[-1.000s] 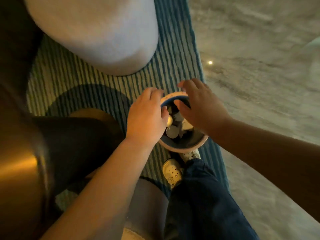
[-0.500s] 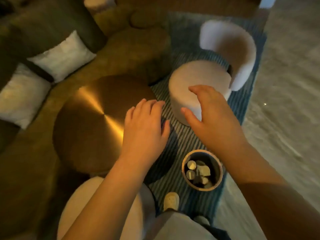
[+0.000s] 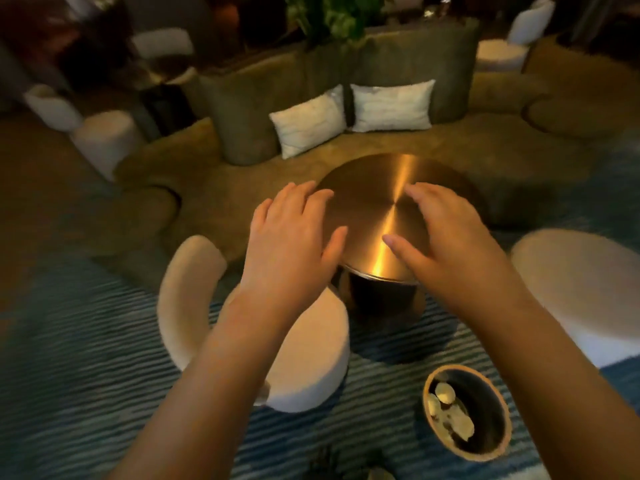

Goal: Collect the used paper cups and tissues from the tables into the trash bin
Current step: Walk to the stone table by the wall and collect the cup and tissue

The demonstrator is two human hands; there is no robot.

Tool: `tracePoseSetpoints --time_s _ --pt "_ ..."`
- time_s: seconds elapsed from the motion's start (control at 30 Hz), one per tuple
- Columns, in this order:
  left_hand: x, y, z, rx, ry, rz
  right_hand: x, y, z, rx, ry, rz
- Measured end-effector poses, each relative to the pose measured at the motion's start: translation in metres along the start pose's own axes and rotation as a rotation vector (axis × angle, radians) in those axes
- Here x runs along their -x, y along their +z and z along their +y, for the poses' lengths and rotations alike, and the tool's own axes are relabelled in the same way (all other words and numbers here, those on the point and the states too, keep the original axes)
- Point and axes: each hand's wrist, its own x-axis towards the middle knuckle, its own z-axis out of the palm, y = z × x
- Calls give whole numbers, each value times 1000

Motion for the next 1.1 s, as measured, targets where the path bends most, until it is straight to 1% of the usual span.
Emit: tracePoseSetpoints --time_s 0.1,0.2,0.3,0.47,0.6,0.7,0.83,0.97,1.1 --pt "34 -40 -39 -31 -89 85 -4 14 -64 -25 -145 -41" --pt "73 -72 -74 -75 -172 136 -3 24 -125 -38 -270 -38" --pt "129 -116 -127 -120 -307 170 5 42 -201 -71 -407 -46" --pt "261 -214 -233 -274 -594 187 45 88 -367 -196 -638 -124" --pt "341 -280 -294 -358 -708 185 74 114 -477 -280 -791 -124" --pt "377 -309 -334 -355 -775 246 90 133 -536 -322 -856 -133" --pt "399 -327 -389 -367 -822 308 94 160 -595 -323 -905 -168" --pt "399 -341 -452 -386 -836 355 74 192 -647 -315 -918 -189" --pt "379 -345 -530 -392 -829 387 32 238 -705 -334 -921 -204"
